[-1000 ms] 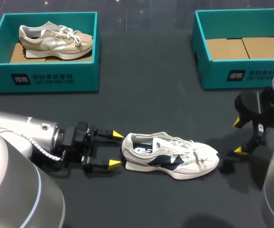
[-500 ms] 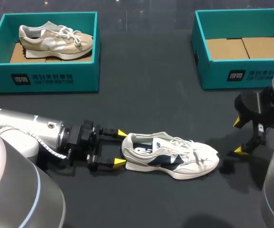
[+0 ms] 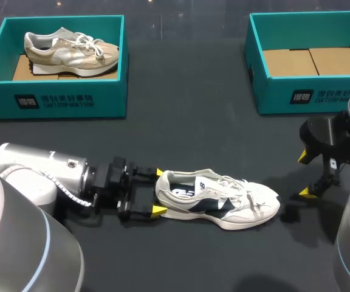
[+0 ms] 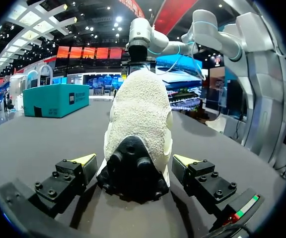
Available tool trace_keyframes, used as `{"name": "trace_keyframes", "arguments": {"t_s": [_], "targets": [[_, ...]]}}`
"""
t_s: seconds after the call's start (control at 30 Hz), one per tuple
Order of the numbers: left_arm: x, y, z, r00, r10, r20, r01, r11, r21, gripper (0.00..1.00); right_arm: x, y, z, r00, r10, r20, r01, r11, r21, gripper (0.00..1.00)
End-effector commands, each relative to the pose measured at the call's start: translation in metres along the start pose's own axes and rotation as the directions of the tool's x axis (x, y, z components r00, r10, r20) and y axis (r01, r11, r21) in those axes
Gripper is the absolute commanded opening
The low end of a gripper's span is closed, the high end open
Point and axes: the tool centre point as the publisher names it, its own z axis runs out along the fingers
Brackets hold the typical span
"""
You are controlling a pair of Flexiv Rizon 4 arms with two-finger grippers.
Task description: Take the shoe out of the shoebox, open the shoe tongue, remove and reinsert the insole, then place the shoe into the shoebox
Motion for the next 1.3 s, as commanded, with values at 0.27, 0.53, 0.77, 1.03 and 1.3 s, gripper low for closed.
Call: {"name": "trace_keyframes", "arguments": {"t_s": [0.27,0.53,0.77,1.03,1.3], "targets": [[-0.003,0.000,0.015,1.000,-0.001,-0.009,0.001,1.000,-0.001,1.00,0.002,0.000,0.000,1.000,0.000,0.003,0.000,1.000,0.001,1.00],[0.000,-0.002,0.022,1.000,0.000,-0.022,0.000,1.000,0.005,1.00,0.002,0.000,0.000,1.000,0.000,0.003,0.000,1.000,0.001,1.00],[0.000,-0.004,0.030,1.000,0.005,-0.029,-0.004,1.000,0.009,1.00,0.002,0.000,0.000,1.000,0.000,0.003,0.000,1.000,0.001,1.00],[0.002,-0.005,0.038,0.999,0.005,-0.042,-0.005,1.000,0.004,1.00,0.002,0.000,0.000,1.000,0.000,0.003,0.000,1.000,0.001,1.00],[0.003,-0.002,0.043,0.999,0.008,-0.040,-0.008,1.000,-0.004,0.00,0.002,0.000,0.000,1.000,0.000,0.003,0.000,1.000,0.001,1.00]]}}
